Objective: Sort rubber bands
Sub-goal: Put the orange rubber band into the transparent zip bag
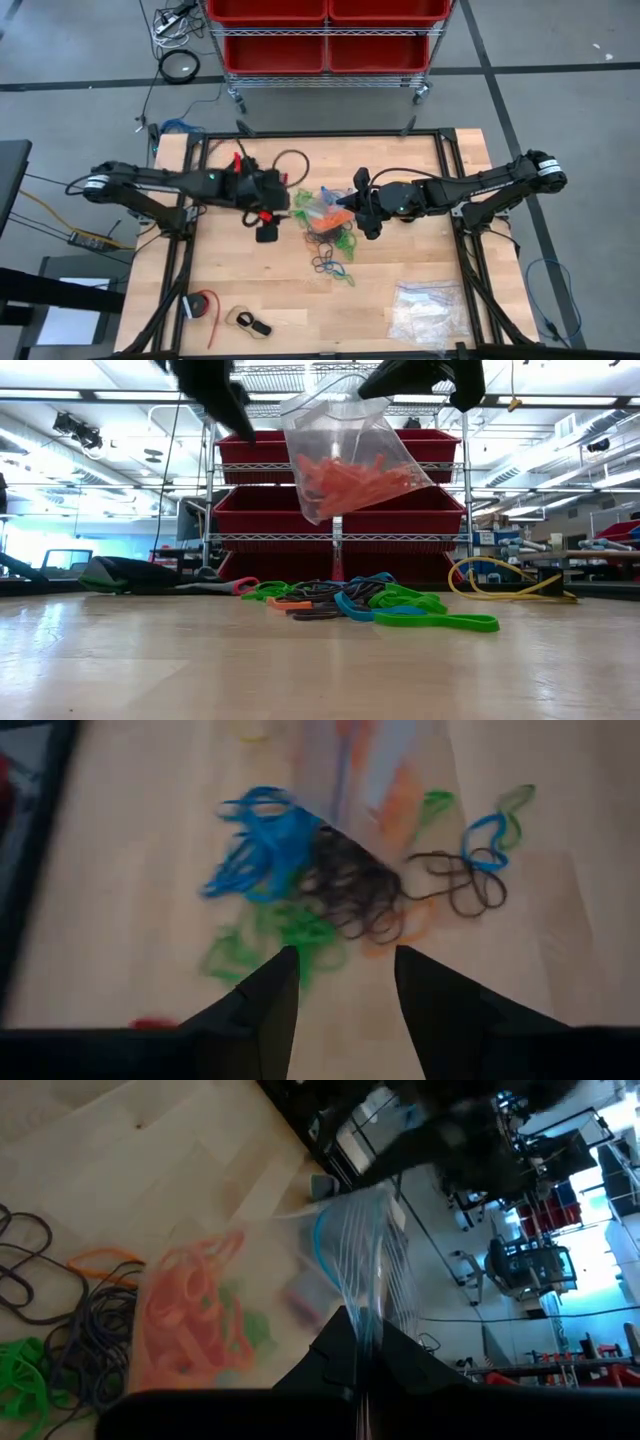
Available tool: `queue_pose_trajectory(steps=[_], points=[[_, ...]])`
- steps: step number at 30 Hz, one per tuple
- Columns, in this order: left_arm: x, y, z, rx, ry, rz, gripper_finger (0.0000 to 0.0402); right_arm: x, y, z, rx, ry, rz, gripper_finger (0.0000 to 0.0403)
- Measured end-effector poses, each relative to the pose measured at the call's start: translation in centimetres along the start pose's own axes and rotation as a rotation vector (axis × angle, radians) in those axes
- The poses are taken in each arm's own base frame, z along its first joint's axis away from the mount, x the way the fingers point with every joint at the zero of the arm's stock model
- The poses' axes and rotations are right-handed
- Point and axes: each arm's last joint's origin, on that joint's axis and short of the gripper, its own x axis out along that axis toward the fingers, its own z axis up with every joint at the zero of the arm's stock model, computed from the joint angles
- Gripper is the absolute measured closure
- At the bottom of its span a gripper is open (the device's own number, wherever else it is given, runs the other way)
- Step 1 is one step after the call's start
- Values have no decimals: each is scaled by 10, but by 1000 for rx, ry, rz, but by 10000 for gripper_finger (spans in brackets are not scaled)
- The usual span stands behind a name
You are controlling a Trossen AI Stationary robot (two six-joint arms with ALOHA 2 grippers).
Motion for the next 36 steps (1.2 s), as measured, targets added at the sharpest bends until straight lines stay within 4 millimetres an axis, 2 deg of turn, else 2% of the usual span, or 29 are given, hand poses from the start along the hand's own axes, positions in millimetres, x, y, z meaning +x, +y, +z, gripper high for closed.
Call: queue_pose_trajectory(steps=[4,9,15,27,36], points=[[39,-9,-35,-41,-38,-78,229,0,0,0,3,0,1,403],[76,-15,-77,-107,-147,-102,229,0,0,0,3,0,1,403],[107,-14,-106,-172,-189,-133,229,0,-1,1,10,-11,-11,403],[150,-17,-119,-163,-142,-190,230,0,-1,1,18,-10,-10,403],[160,-11,-119,-166,-188,-166,231,0,-1,1,25,-9,-8,403]])
